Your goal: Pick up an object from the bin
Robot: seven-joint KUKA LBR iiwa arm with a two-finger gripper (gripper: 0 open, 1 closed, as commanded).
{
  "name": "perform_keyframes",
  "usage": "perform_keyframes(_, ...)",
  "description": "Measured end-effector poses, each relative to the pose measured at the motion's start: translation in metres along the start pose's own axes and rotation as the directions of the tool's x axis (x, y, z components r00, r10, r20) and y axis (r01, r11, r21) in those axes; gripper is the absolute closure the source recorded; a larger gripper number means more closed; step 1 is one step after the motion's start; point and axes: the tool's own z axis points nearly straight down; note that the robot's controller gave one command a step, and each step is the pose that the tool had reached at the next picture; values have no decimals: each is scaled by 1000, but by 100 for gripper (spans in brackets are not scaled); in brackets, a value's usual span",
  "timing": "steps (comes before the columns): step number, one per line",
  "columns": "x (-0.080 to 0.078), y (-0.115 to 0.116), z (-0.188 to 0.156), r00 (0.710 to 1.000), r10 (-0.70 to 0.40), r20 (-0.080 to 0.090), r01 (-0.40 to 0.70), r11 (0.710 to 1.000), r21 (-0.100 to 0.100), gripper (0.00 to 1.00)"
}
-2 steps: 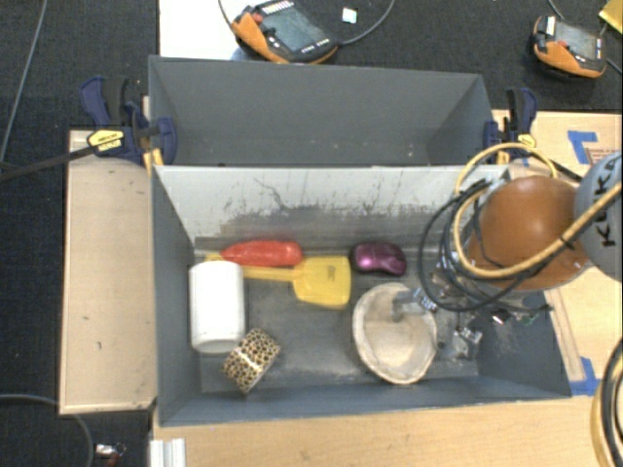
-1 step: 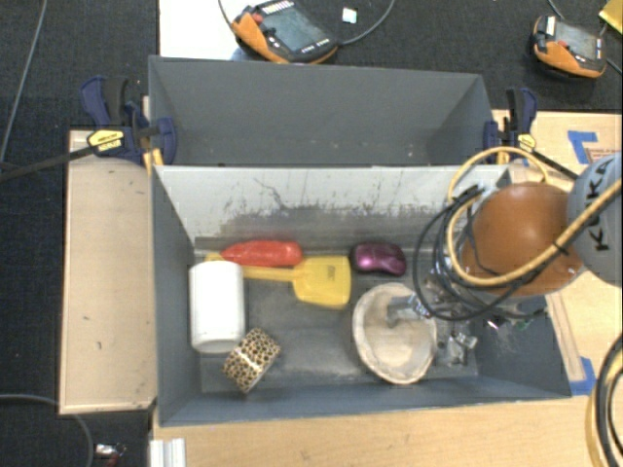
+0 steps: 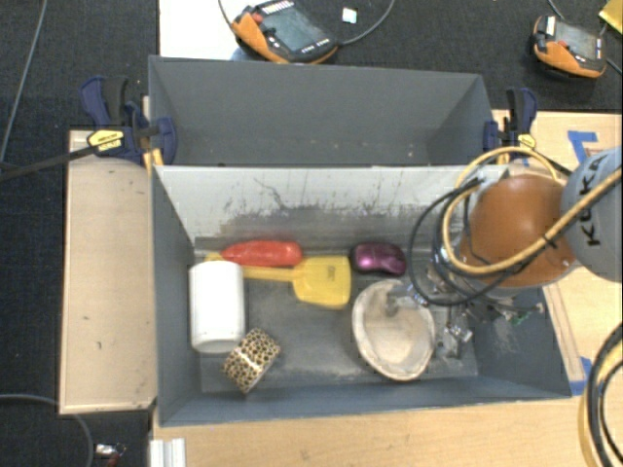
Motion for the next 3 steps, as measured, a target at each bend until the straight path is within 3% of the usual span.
perform_keyframes(1,-6,20,3,973,230,1,-230,973,-1,0)
perform_keyframes(2,-16,-5,3,998,-56,4,56,998,3,100)
perform_keyframes(3,-16,-4,3,998,-56,4,56,998,3,100)
